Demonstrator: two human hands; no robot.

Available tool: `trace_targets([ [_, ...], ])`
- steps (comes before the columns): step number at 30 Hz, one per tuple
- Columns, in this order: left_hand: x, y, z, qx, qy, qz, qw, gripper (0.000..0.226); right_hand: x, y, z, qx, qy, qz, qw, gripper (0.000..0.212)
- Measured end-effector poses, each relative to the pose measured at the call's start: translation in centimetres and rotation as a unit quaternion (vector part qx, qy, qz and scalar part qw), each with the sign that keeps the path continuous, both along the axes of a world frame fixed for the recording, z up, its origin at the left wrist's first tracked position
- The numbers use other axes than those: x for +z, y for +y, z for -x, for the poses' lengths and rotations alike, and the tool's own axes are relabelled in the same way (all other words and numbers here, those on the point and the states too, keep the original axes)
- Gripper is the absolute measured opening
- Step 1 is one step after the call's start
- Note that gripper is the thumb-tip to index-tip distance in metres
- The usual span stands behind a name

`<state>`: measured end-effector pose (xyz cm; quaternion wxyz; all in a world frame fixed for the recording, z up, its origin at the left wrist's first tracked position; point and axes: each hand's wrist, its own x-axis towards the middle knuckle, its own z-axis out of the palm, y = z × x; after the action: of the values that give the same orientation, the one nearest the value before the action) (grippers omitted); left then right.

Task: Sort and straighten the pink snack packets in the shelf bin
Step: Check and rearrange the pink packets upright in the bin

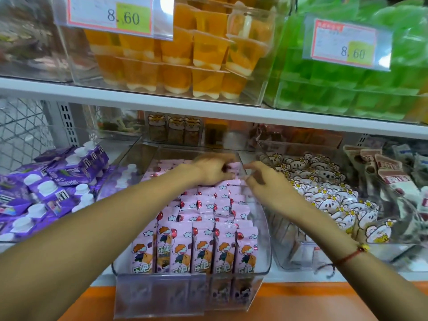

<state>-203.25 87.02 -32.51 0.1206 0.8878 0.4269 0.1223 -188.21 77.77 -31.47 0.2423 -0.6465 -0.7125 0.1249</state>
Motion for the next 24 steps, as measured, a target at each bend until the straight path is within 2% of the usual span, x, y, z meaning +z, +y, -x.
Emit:
trace_targets([
  [4,-0.3,0.1,0.8,0.004,0.016,0.012,1.0,0.042,-1.1,-3.6,-0.2,0.03,0.063,-0.032,0.997,0.034],
  [8,0.1,-0.8,0.8,0.01,-0.05,-0.056,0.997,0.032,-1.9,-6.4,-0.1,0.044,0.057,-0.062,0.995,0.041],
  [9,0.3,-1.0,0.8,0.005,-0.048,-0.068,0.997,0.03,-2.0,-6.7,-0.2,0.043,0.058,-0.066,0.995,0.042],
  [13,0.5,-1.7,0.3,-0.01,0.05,-0.073,0.996,0.027,-2.2,-6.9,-0.2,0.041,0.052,-0.068,0.995,0.038],
  [16,0.9,-2.3,-0.2,0.037,0.027,-0.093,0.995,0.029,-2.1,-6.8,-0.2,0.039,0.054,-0.061,0.996,0.038],
  [18,1.1,-3.0,-0.3,0.086,-0.049,-0.098,0.99,0.033,-1.9,-6.8,-0.2,0.039,0.059,-0.052,0.996,0.037],
  [20,1.2,-4.2,-0.4,0.132,-0.208,-0.074,0.966,0.032,-1.6,-6.6,-0.3,0.036,0.066,-0.052,0.996,0.033],
  [22,1.2,-6.0,-0.6,0.172,-0.374,-0.045,0.91,0.025,-0.9,-6.2,-0.4,0.019,0.075,-0.059,0.995,0.029],
  [24,1.1,-8.0,-0.3,0.193,-0.487,-0.035,0.851,0.015,0.1,-5.6,-0.2,-0.007,0.076,-0.063,0.995,0.026],
])
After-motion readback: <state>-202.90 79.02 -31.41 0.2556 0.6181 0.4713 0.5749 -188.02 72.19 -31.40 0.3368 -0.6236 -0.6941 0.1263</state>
